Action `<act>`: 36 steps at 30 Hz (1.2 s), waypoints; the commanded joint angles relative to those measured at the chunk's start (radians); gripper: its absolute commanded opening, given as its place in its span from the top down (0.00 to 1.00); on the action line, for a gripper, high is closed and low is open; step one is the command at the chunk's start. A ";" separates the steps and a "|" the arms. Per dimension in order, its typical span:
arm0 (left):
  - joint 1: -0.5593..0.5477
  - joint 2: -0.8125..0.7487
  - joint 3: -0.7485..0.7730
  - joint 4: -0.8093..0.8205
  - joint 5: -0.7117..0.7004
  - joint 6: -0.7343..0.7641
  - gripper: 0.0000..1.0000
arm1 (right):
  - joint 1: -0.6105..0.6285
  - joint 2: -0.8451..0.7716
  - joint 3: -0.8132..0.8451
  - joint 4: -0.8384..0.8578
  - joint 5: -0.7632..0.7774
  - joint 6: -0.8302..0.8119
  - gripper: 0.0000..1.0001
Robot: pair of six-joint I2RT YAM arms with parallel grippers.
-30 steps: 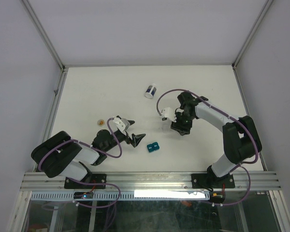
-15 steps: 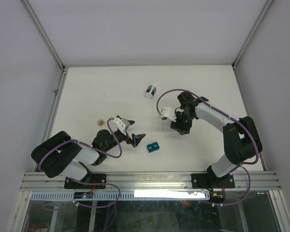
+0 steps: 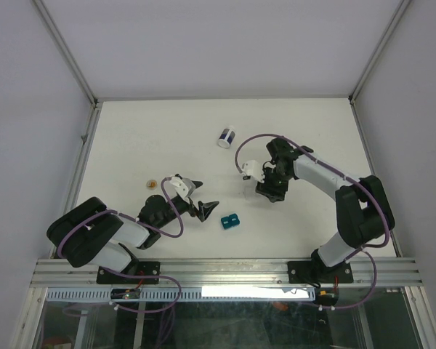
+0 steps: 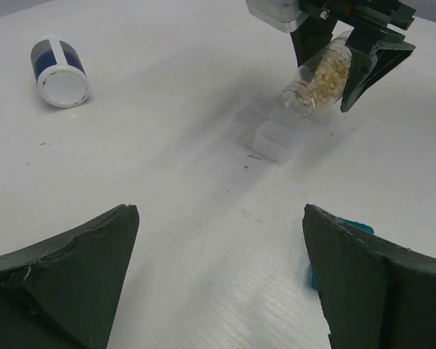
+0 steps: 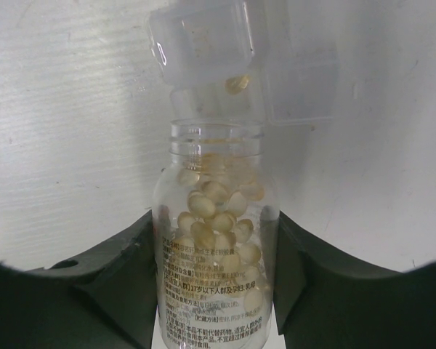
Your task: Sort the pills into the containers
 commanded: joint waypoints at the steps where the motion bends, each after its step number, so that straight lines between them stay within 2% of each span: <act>1: 0.001 0.001 0.014 0.051 0.023 0.025 0.01 | -0.012 0.013 0.035 -0.017 0.003 0.000 1.00; 2: 0.001 -0.003 0.012 0.046 0.025 0.025 0.01 | -0.009 0.006 0.063 -0.060 -0.044 0.011 1.00; 4: 0.002 -0.005 0.010 0.047 0.020 0.024 0.01 | 0.000 -0.056 -0.029 0.076 0.019 0.014 1.00; 6: 0.001 0.002 0.011 0.053 0.023 0.025 0.01 | 0.004 -0.017 0.059 -0.054 -0.027 0.020 1.00; 7: 0.002 0.000 0.013 0.045 0.023 0.025 0.01 | 0.006 -0.026 0.061 -0.055 -0.065 0.024 1.00; 9: 0.002 0.001 0.020 0.037 0.023 0.025 0.01 | 0.007 -0.056 -0.024 0.082 0.049 0.008 1.00; 11: 0.002 0.003 0.022 0.036 0.026 0.026 0.01 | 0.002 0.006 0.062 -0.061 -0.010 0.018 1.00; 12: 0.003 -0.001 0.021 0.032 0.026 0.025 0.01 | 0.006 -0.008 0.054 -0.046 -0.040 0.023 1.00; 14: 0.002 0.001 0.018 0.039 0.023 0.024 0.01 | 0.007 -0.049 -0.011 0.062 0.027 0.018 1.00; 16: 0.002 0.002 0.019 0.042 0.025 0.025 0.01 | -0.003 0.000 0.041 -0.016 0.003 0.019 1.00; 20: 0.003 0.004 0.022 0.038 0.025 0.025 0.01 | -0.001 -0.030 0.003 0.042 0.018 0.018 1.00; 23: 0.002 0.003 0.025 0.030 0.027 0.025 0.01 | 0.009 -0.030 0.041 -0.029 -0.035 0.023 1.00; 25: 0.003 0.005 0.025 0.031 0.027 0.025 0.01 | -0.004 -0.036 -0.014 0.067 0.028 0.011 1.00; 28: 0.002 0.000 0.024 0.029 0.027 0.026 0.01 | 0.004 0.000 0.064 -0.063 -0.052 0.029 1.00; 30: 0.003 0.001 0.022 0.036 0.026 0.025 0.01 | 0.008 -0.055 -0.019 0.067 0.005 0.023 1.00; 31: 0.002 0.004 0.022 0.038 0.026 0.025 0.01 | 0.001 -0.037 -0.009 0.053 0.033 0.019 1.00; 33: 0.003 0.002 0.023 0.031 0.029 0.027 0.01 | 0.004 0.006 0.066 -0.072 -0.043 0.029 1.00; 34: 0.002 0.001 0.023 0.029 0.027 0.027 0.01 | 0.007 -0.019 0.038 -0.035 -0.052 0.030 1.00; 36: 0.002 0.004 0.022 0.037 0.027 0.025 0.01 | 0.007 -0.049 -0.028 0.078 0.048 0.016 1.00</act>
